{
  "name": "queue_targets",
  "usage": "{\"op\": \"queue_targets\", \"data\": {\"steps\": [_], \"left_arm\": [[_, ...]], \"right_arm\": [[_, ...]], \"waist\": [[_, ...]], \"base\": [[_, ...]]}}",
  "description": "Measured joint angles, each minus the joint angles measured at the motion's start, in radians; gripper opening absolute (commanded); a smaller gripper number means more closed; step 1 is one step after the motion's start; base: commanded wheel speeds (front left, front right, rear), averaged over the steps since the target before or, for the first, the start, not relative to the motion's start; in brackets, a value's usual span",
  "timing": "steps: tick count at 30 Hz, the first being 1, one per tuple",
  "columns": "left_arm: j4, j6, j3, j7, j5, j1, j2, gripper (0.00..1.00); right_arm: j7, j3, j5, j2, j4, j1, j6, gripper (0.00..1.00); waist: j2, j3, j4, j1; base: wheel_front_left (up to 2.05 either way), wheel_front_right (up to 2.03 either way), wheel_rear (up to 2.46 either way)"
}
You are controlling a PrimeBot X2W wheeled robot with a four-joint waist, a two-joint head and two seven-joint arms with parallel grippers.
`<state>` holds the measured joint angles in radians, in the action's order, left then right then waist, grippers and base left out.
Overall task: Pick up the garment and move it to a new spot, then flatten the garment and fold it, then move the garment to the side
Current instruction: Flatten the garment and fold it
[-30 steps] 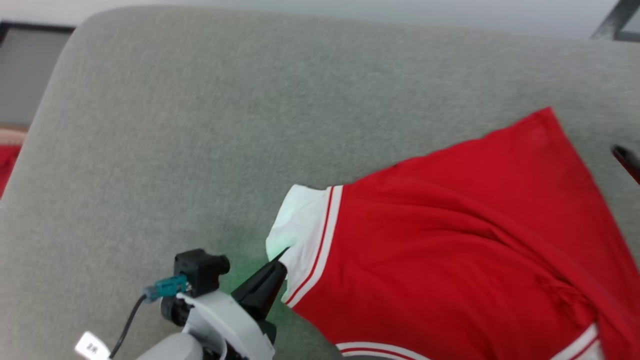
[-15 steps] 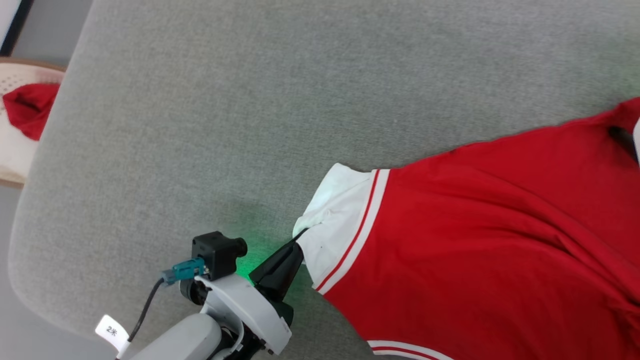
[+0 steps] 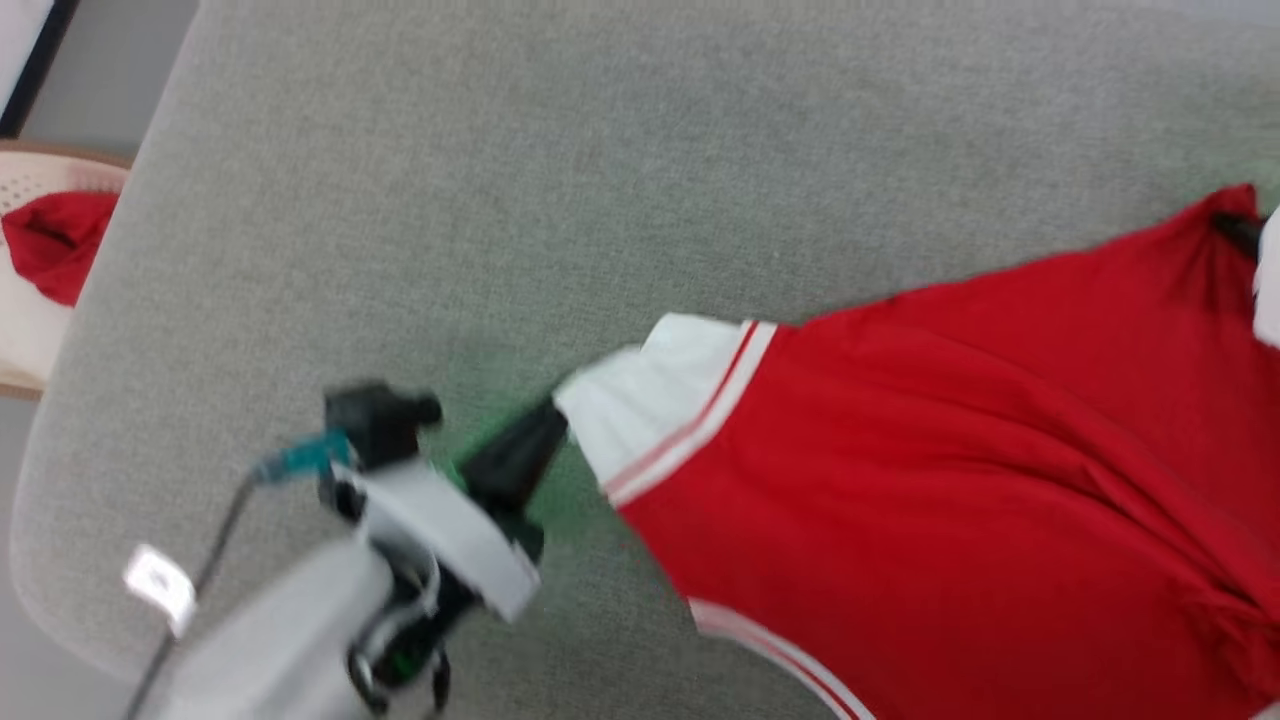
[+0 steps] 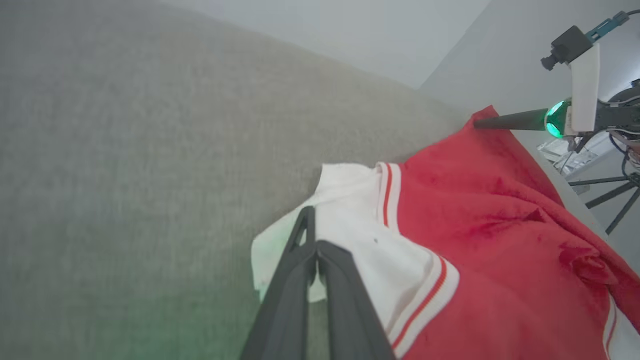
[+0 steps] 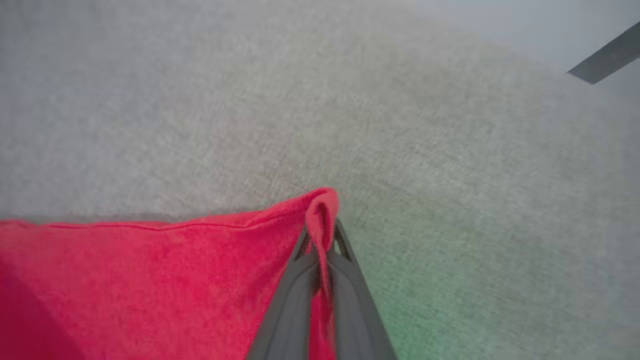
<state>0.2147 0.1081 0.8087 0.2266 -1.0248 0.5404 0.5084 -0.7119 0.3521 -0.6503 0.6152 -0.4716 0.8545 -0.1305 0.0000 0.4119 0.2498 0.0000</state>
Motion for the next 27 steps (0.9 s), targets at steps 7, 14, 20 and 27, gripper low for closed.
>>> {"op": "queue_targets", "data": {"steps": [7, 14, 20, 27], "left_arm": [[0.077, 0.016, -0.040, -0.078, -0.014, 0.278, -0.001, 0.00], [0.251, 0.021, -0.165, -0.147, -0.156, 0.615, -0.041, 0.00], [0.466, 0.012, -0.213, -0.128, -0.100, 0.960, -0.057, 0.00], [0.627, 0.015, -0.259, -0.027, -0.065, 1.232, -0.099, 0.00]], "right_arm": [[0.123, -0.143, 0.012, -0.059, -0.091, 0.130, 0.000, 0.00], [0.255, -0.325, 0.068, -0.170, -0.213, 0.373, 0.000, 0.00], [0.389, -0.452, 0.135, -0.234, -0.304, 0.619, 0.000, 0.00], [0.504, -0.491, 0.181, -0.262, -0.357, 0.782, -0.001, 0.00]], "waist": [[0.0000, -0.020, -0.044, 0.0000], [0.0000, 0.016, -0.101, 0.0000], [0.0000, 0.084, -0.144, 0.0000], [0.0000, 0.137, -0.197, 0.0001]], "base": [[0.00, 0.00, 0.00], [0.00, 0.00, 0.00], [0.00, 0.00, 0.00], [0.00, 0.00, 0.00]]}}
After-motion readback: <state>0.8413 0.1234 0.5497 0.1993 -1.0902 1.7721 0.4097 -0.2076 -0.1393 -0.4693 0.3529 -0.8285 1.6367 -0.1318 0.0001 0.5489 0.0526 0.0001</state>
